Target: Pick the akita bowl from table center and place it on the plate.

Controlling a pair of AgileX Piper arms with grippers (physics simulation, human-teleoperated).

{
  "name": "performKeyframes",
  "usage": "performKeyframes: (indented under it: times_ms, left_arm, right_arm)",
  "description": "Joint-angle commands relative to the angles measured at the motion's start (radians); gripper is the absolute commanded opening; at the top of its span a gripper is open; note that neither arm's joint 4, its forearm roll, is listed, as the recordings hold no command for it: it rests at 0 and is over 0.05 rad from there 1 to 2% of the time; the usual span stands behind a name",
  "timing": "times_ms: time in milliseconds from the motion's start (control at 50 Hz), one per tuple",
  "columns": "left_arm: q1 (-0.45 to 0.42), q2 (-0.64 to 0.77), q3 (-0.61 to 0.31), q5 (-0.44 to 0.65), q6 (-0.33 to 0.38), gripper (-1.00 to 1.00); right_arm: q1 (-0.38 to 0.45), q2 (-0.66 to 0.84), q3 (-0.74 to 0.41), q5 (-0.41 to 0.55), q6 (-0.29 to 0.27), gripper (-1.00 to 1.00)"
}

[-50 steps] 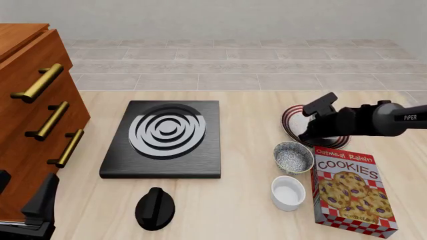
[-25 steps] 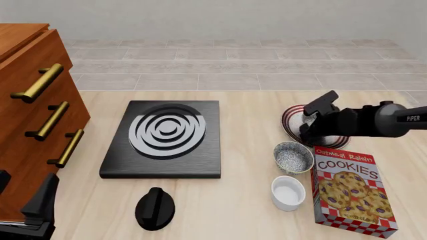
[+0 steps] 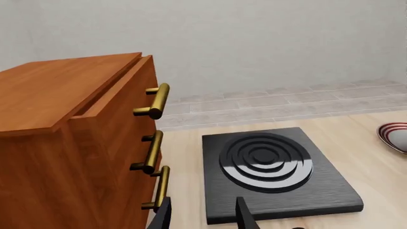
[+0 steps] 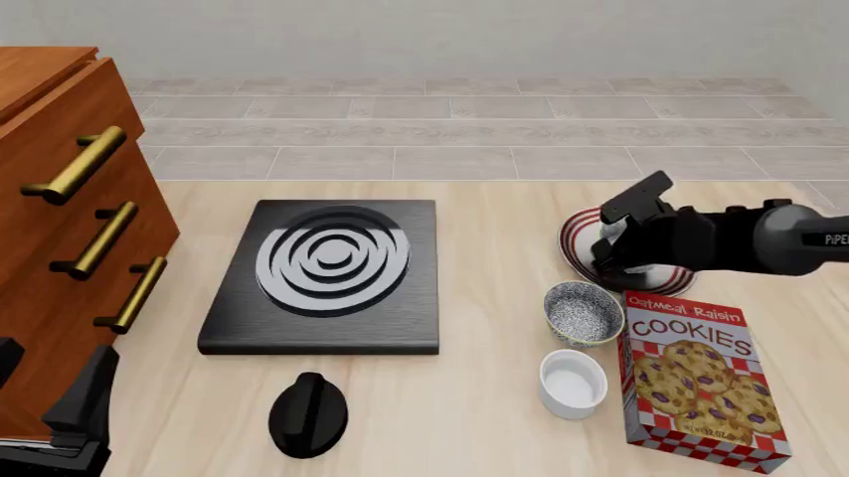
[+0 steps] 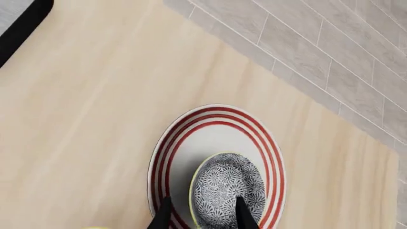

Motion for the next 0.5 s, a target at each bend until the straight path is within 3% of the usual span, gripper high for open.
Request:
performKeyframes:
  times_ms: [20, 200, 500]
  left_arm:
    - [-0.001, 0.007, 0.0, -0.003, -0.001, 1.0]
    - [-0.005, 0.009, 0.0, -0.005, -0.001, 1.0]
    - [-0.011, 0.011, 0.0, -0.006, -0.002, 1.0]
  right_arm:
    - [0.007, -0.074, 0.032, 0.007, 0.003, 1.0]
    - [0.015, -0.154, 0.079, 0.003, -0.005, 1.0]
    - [0.04, -0.382, 0.202, 0.037, 0.027, 1.0]
